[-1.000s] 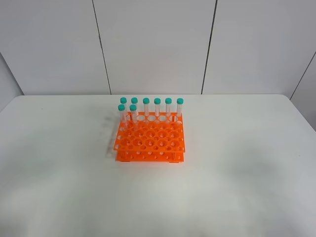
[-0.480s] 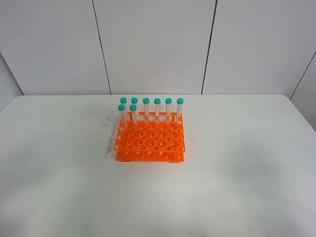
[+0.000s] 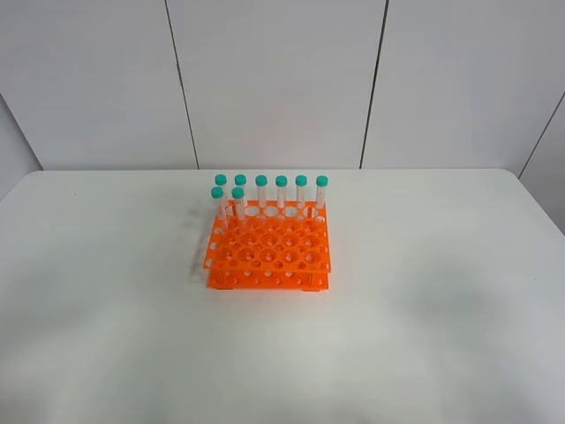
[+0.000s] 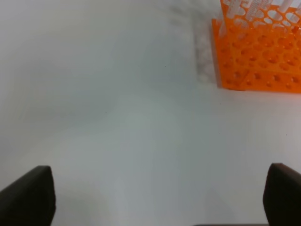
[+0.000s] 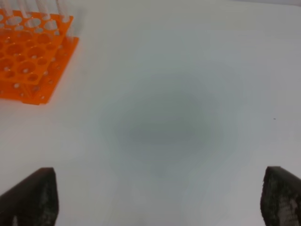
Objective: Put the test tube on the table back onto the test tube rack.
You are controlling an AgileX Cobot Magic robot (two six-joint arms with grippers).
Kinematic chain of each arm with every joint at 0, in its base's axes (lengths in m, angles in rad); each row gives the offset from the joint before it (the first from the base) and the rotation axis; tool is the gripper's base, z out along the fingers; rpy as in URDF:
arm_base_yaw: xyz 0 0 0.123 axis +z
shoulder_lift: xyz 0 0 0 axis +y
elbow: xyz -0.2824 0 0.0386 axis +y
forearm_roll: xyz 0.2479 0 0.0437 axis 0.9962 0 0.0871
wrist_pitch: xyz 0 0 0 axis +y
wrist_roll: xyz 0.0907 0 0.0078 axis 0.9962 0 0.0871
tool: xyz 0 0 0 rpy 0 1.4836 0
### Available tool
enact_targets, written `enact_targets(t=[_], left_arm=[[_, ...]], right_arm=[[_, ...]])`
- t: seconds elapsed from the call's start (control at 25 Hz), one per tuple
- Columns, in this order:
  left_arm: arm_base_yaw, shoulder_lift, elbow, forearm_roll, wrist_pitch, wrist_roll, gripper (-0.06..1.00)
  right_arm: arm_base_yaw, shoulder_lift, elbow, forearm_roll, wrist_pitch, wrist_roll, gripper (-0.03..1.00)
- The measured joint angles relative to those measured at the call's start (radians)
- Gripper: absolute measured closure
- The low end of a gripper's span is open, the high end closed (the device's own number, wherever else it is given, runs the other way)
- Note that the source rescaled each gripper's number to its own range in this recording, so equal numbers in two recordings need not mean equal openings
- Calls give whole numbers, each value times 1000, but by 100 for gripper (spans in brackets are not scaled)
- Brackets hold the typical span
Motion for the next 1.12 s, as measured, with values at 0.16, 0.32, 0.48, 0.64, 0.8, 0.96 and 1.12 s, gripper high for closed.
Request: enact_targets(t=[0.16, 0.32, 0.48, 0.64, 0.8, 0.96, 1.12], left_arm=[[0, 0, 0, -1, 0, 0, -6], [0, 0, 0, -1, 0, 0, -6], [0, 0, 0, -1, 0, 0, -6], [0, 0, 0, -1, 0, 0, -6], [0, 0, 0, -1, 0, 0, -6], [0, 0, 0, -1, 0, 0, -6], [0, 0, 0, -1, 0, 0, -6]], right_arm=[[0, 0, 0, 0, 0, 0, 6], [0, 0, 0, 0, 0, 0, 6], [0, 0, 0, 0, 0, 0, 6], [0, 0, 0, 0, 0, 0, 6], [0, 0, 0, 0, 0, 0, 6], [0, 0, 0, 0, 0, 0, 6], [0, 0, 0, 0, 0, 0, 6]])
